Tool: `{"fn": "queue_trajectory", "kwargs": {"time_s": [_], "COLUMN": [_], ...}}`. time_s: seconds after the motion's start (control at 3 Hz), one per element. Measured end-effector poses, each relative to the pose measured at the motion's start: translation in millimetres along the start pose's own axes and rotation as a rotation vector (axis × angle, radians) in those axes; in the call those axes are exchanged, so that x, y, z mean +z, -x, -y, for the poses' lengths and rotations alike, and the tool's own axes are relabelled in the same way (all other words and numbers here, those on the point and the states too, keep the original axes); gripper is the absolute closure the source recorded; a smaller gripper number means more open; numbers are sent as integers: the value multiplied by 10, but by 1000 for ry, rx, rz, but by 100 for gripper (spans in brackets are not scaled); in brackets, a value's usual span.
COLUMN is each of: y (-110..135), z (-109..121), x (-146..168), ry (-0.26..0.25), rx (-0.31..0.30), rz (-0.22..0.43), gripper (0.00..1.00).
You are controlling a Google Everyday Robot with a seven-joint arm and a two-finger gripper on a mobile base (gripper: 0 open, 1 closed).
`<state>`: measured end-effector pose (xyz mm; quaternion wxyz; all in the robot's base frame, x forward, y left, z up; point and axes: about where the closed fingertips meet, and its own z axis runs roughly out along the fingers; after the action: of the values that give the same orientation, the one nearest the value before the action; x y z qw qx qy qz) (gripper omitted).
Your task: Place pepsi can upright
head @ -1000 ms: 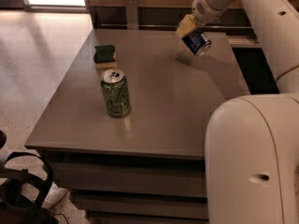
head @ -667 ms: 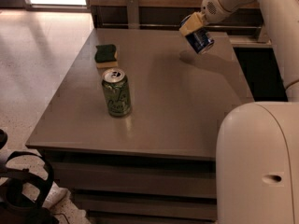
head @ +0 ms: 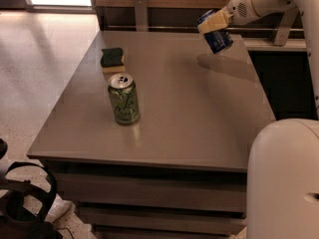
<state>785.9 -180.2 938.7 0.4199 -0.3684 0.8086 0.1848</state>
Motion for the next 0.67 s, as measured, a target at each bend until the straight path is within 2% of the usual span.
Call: {"fn": "queue_trajectory", "kwargs": {"time_s": [0.33, 0.67], "y": [45, -39], "z": [-9, -108], "x": [-147, -170], "ry": [-2, 4], "rx": [-46, -87], "rz": [86, 179], "gripper": [100, 100]}}
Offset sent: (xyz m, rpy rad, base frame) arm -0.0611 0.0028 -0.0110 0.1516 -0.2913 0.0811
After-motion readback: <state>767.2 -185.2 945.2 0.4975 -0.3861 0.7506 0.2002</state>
